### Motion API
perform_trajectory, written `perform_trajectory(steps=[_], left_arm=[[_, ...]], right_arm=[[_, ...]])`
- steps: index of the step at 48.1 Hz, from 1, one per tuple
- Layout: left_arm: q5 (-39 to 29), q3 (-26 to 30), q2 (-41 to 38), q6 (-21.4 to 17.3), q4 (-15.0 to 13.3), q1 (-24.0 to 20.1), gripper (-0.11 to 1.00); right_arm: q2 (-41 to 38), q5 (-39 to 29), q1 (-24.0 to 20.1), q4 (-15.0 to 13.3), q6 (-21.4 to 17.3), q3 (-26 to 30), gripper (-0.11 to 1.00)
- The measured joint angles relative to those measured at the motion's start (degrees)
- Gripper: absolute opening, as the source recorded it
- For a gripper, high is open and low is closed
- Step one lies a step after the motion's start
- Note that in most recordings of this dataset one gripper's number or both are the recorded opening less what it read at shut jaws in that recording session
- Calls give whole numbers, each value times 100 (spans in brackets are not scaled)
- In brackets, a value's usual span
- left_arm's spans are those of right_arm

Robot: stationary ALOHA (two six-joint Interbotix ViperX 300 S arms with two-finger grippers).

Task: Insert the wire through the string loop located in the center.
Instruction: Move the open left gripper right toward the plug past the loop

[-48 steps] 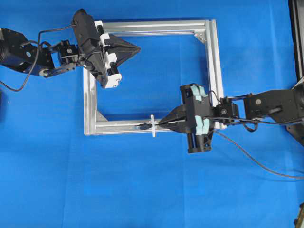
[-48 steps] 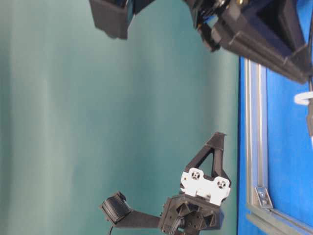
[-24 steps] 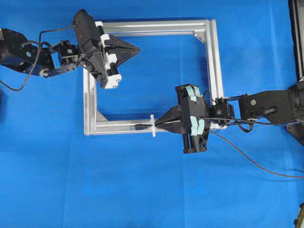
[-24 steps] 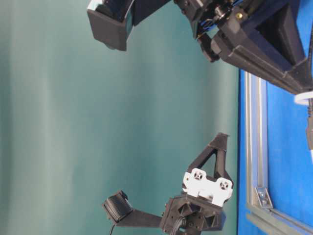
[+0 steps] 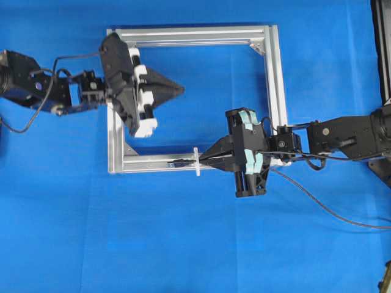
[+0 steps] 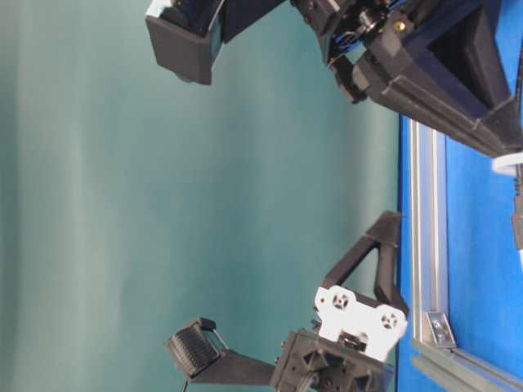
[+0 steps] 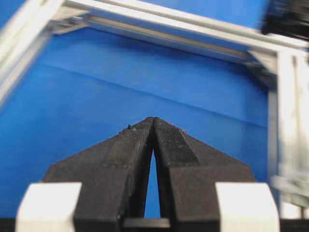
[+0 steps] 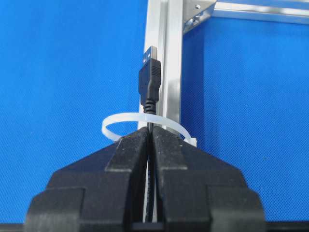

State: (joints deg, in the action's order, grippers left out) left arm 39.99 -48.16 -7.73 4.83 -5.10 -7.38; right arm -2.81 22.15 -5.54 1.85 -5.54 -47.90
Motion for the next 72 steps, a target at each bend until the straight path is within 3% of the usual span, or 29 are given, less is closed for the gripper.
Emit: perform_trajectory(steps=[15,46,51,60,64,72], left_arm=[[0,0,0,-9,0,712,0],[0,-44,-9,0,0,1292,4],[0,-44,-9,0,0,1292,18],[-26,-44,-9,9,0,1292,71],[-105,-44,-9,9,9,1283,88],[-176,-26,-9,9,0,1292,88]], right_arm=[[0,0,0,0,0,0,-2],[0,0,0,0,9,0,-2],[0,0,0,0,9,0,-2],[-9,0,0,0,9,0,-2],[0,0,0,0,9,0,-2],[0,0,0,0,9,0,-2]])
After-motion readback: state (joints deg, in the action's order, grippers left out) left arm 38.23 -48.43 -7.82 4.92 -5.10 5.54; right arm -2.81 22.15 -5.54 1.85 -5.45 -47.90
